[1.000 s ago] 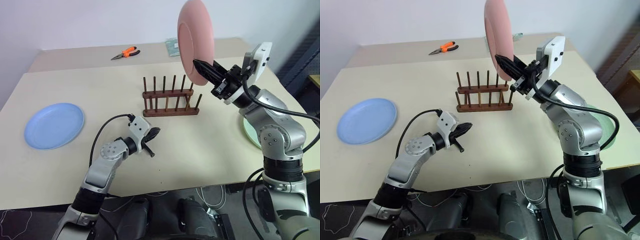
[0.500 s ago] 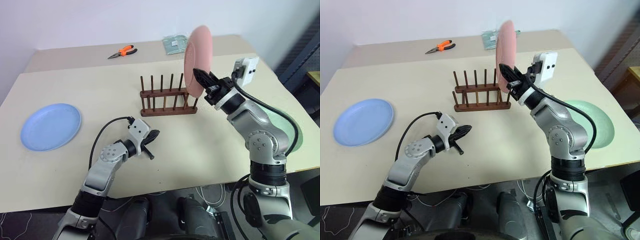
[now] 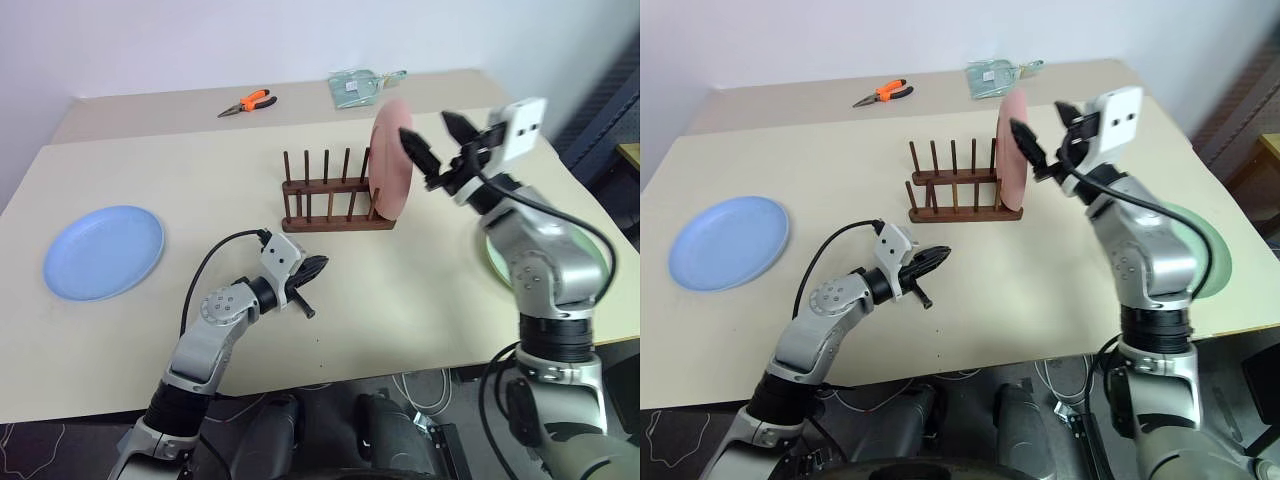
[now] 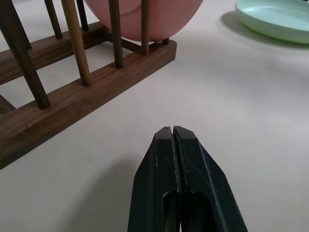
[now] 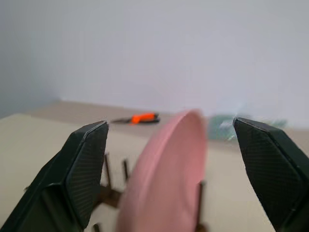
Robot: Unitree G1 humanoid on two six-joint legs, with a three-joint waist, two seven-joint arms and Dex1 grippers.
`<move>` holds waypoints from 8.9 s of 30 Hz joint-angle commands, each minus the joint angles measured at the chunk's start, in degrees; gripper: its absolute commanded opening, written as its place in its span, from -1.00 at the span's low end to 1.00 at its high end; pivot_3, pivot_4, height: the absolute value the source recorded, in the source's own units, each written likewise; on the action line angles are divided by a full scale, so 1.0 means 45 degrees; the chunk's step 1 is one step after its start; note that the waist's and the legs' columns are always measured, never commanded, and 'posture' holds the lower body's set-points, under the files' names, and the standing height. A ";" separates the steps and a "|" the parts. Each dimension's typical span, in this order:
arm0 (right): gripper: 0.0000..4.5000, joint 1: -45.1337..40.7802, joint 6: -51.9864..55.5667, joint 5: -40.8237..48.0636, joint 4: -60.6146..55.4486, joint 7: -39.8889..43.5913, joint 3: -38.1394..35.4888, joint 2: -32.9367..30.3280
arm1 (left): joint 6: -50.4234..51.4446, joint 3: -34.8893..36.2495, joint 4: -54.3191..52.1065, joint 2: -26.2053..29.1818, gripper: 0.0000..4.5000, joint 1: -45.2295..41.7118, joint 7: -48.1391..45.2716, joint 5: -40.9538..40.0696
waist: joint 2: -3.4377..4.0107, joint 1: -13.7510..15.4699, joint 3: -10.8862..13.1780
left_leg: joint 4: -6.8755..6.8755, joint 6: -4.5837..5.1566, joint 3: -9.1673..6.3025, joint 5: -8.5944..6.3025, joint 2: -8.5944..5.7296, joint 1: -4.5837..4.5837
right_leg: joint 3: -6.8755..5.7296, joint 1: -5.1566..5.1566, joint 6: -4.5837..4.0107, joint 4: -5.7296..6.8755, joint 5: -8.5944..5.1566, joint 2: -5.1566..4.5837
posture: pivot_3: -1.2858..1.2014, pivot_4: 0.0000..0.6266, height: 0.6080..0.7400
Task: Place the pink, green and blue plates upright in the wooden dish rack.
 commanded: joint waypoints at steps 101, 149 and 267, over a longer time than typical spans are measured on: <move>1.00 -0.3662 -0.7219 -0.7818 0.2495 0.2066 0.7654 0.1685 | -0.0328 0.8386 0.0571 0.1264 0.50 0.0667 0.8003 0.0555 | 0.0035 -0.0397 -0.0021 | -0.0009 -0.0018 0.0022 0.0009 0.0002 -0.0001 | 0.0024 -0.0090 0.0013 0.0121 0.0038 0.0015 | 0.03 -0.52 1.00; 0.89 -0.5244 -1.0471 -1.2447 0.7700 0.1531 0.9191 0.4479 | 0.7976 0.7817 -0.3909 0.2957 -1.00 -0.5687 0.9004 -0.4585 | -0.0216 -0.0419 -0.0028 | -0.0030 -0.0191 -0.0018 0.0087 0.0006 0.0009 | 0.0015 -0.0110 -0.0001 0.0168 0.0043 0.0045 | 0.03 -0.52 1.00; 0.52 -0.3541 -0.1000 -0.1600 0.4115 0.1069 0.3673 0.6961 | -0.1312 0.4206 -0.2879 0.0839 0.08 0.3937 0.3386 -0.0535 | -0.0159 -0.0385 -0.0003 | -0.0056 -0.0133 -0.0014 0.0049 0.0025 -0.0001 | 0.0019 -0.0137 -0.0035 0.0159 0.0052 0.0024 | 0.03 -0.52 1.00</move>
